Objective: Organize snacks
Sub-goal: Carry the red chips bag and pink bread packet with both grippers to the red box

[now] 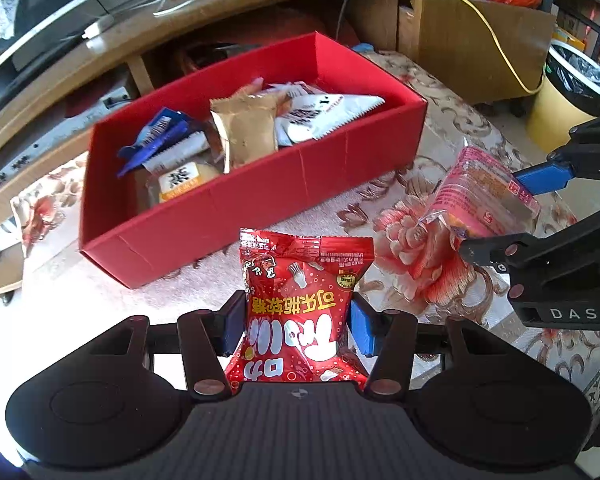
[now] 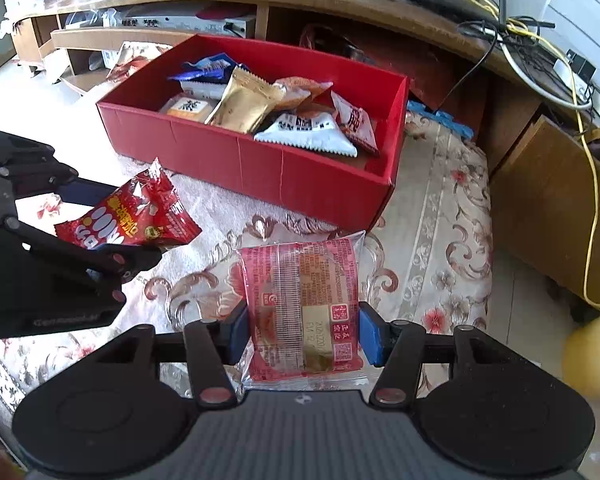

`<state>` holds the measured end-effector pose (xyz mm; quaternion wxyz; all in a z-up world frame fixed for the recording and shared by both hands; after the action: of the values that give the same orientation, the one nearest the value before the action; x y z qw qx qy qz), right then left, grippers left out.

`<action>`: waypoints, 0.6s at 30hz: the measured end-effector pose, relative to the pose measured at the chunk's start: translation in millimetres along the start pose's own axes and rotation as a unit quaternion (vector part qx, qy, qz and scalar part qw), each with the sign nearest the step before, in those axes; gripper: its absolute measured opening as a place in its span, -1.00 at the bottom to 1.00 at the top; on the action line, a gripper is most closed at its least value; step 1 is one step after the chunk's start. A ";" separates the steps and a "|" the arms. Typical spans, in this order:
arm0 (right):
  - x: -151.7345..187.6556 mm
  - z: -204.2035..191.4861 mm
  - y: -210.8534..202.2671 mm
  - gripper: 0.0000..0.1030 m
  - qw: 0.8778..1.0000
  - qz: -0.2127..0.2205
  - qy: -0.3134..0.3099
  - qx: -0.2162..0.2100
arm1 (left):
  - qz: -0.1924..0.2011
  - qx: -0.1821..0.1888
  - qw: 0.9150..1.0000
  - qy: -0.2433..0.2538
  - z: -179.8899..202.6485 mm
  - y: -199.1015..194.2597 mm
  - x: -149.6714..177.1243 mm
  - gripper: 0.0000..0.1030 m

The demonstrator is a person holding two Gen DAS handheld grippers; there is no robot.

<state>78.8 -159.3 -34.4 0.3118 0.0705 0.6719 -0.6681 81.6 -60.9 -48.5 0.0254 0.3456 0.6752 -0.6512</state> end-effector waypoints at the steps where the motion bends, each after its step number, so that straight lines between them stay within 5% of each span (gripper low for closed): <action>1: -1.3 -0.3 -0.7 0.03 1.000 0.002 0.000 0.000 | 0.002 -0.002 1.000 -0.001 -1.2 -0.9 -0.5 0.17; 18: -22.2 -9.5 -17.6 0.03 0.999 0.041 -0.002 -0.004 | 0.042 -0.024 0.998 -0.027 -18.1 -24.3 -11.4 0.17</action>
<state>84.4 -144.9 -8.8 0.3406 0.0955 0.6703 -0.6524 85.6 -47.5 -19.3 0.0791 0.3550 0.6743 -0.6427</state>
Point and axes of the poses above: each gripper's, at about its wrist camera, not at the fingertips, and y roughly the way its jaws point, z to its right, x to its underside, the point moved 1 cm from there along y, roughly the way its jaws point, and after that the axes turned 2 degrees about -z, right-handed, at the moved point
